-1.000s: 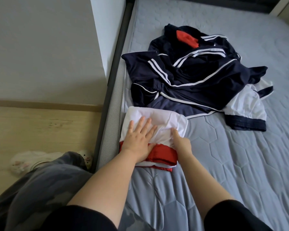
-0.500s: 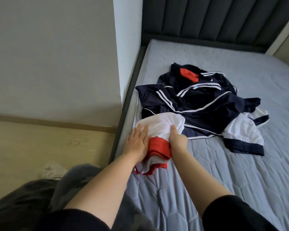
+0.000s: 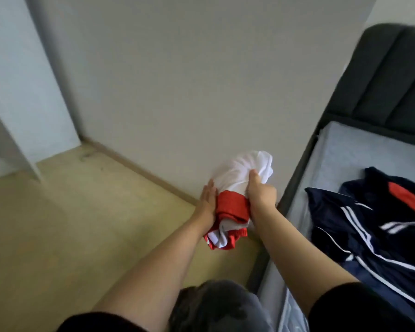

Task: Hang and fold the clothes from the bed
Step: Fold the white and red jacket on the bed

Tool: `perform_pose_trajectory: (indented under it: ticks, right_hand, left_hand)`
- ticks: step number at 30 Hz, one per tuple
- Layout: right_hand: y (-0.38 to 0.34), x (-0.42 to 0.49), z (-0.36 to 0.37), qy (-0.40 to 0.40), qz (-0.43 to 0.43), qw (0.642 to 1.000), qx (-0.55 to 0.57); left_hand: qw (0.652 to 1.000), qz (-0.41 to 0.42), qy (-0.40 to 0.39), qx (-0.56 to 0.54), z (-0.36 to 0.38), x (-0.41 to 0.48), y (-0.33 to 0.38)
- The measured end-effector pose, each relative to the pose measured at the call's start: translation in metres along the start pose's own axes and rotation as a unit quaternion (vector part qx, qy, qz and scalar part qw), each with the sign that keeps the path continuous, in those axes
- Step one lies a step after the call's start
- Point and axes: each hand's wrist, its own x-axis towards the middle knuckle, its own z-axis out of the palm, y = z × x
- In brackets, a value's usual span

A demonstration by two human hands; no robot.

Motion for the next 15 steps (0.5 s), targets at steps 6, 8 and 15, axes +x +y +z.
perform_pose_trajectory:
  ticks: [6, 8, 15]
  right_hand:
    - [0.018, -0.002, 0.190, -0.131, 0.009, 0.990, -0.057]
    - [0.029, -0.001, 0.249, -0.168, 0.022, 0.984, -0.062]
    - [0.035, -0.016, 0.402, -0.268, 0.047, 0.959, -0.075]
  left_hand:
    - [0.986, -0.074, 0.130, -0.068, -0.176, 0.059, -0.047]
    - [0.974, -0.111, 0.155, -0.120, -0.226, 0.074, -0.065]
    - [0.915, -0.173, 0.225, -0.286, -0.345, 0.093, -0.088]
